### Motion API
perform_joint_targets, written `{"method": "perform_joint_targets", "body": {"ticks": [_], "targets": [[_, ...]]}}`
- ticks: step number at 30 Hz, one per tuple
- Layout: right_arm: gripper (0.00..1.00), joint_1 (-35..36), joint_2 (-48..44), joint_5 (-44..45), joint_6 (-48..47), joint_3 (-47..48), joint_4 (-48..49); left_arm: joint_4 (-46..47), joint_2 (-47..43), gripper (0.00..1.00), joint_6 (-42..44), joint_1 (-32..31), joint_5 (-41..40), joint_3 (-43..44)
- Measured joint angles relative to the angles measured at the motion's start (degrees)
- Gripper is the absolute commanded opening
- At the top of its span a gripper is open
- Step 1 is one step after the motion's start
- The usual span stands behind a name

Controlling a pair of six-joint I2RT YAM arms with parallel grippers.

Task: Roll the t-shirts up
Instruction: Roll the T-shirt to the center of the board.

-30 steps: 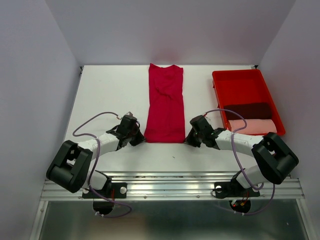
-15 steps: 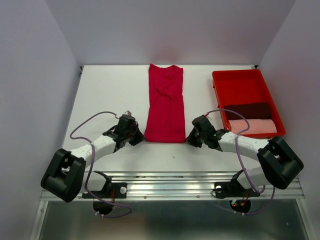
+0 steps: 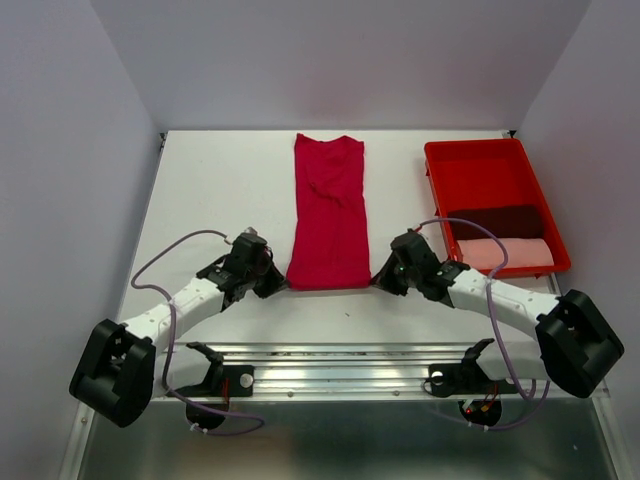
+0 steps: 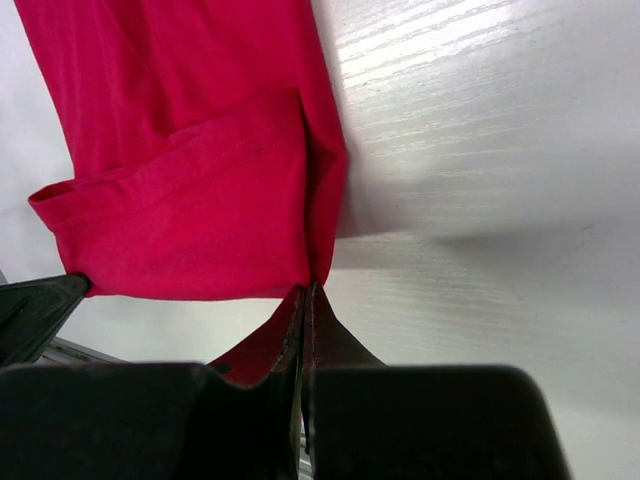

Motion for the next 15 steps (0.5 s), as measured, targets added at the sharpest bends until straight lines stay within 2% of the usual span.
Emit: {"method": "perform_joint_targets", "body": {"ticks": [7, 15], "targets": [[0.01, 0.0, -2.0, 0.1, -0.3, 0.2, -2.3, -3.7, -1.4, 0.0, -1.8, -0.1, 0.4, 0.9], [0.01, 0.0, -2.0, 1.8, -1.4, 2.6, -4.1, -8.2, 3.7, 0.0, -2.3, -0.1, -0.7, 9.1]]}}
